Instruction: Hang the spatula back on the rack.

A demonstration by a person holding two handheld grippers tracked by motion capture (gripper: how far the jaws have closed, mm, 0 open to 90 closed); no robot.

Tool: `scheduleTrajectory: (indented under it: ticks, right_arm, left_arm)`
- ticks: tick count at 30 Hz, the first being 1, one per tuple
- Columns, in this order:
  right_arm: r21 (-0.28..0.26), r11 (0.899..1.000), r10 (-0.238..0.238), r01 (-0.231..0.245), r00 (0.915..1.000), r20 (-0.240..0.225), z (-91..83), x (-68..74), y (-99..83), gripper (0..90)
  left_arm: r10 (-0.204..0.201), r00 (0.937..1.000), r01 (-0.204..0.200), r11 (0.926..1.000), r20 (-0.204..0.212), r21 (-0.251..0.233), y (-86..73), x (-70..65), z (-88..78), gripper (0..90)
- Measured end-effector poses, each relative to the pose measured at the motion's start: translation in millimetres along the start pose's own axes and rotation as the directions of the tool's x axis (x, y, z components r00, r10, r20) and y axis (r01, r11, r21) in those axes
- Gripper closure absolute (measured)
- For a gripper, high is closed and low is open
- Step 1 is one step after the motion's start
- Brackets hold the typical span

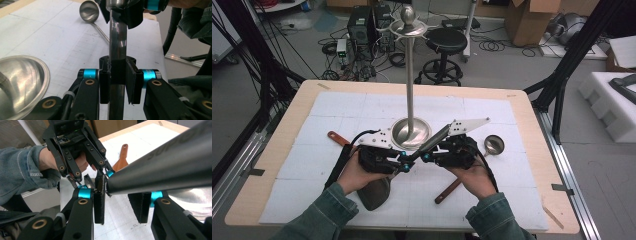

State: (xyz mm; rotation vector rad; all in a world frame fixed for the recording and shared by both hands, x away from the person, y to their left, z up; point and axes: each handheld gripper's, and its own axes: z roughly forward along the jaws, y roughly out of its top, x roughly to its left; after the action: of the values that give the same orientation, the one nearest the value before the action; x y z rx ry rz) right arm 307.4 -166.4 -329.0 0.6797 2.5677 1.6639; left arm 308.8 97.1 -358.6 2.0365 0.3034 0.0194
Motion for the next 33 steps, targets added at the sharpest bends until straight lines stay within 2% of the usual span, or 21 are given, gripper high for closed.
scheduleTrajectory:
  ticks: [5,7,9,14,20,22,27,33]
  right_arm:
    - [-0.011,1.0,0.007,-0.007,0.9998,-0.017,-0.7,1.4,0.5,68.9]
    - [-0.008,1.0,0.007,-0.007,0.9999,-0.011,-0.7,2.5,0.7,68.9]
    - [-0.01,1.0,0.008,-0.008,0.9999,-0.015,-0.5,1.9,0.6,69.0]
    - [-0.01,1.0,0.006,-0.007,0.9999,-0.012,0.4,2.6,2.7,69.3]
    - [-0.033,0.999,0.012,-0.013,0.9999,-0.012,1.7,2.6,6.7,68.9]
    - [-0.057,0.998,0.025,-0.027,0.9992,-0.029,0.7,2.3,9.1,69.6]
    - [-0.088,0.996,0.018,-0.02,0.9996,-0.02,0.5,5.6,15.2,70.7]
    - [-0.098,0.995,0.026,-0.03,0.999,-0.038,-0.4,8.2,22.7,72.5]
  left_arm:
    - [-0.007,0.9999,0.007,0.9999,0.015,0.012,-2.7,-0.4,-1.9,71.9]
    - [-0.008,0.9998,0.007,0.9997,0.02,0.022,-4.6,0.4,-3.2,70.8]
    - [-0.021,0.9995,0.021,0.9995,0.022,0.022,-6.1,1.5,-4.8,71.5]
    - [-0.008,0.9998,0.008,0.9998,0.018,0.018,-5.6,2.4,-7.2,74.9]
    - [-0.026,0.9996,0.027,0.9996,0.011,-0.011,-3.3,0.6,-9.0,75.6]
    - [-0.02,0.9998,0.02,0.9995,0.001,-0.023,-1.7,-0.6,-10.5,75.8]
    - [-0.016,0.9997,0.015,0.9989,-0.021,-0.046,1.9,-3.8,-13.0,76.0]
    - [-0.014,0.9998,0.012,0.9971,-0.014,-0.075,3.2,-4.1,-16.4,76.0]
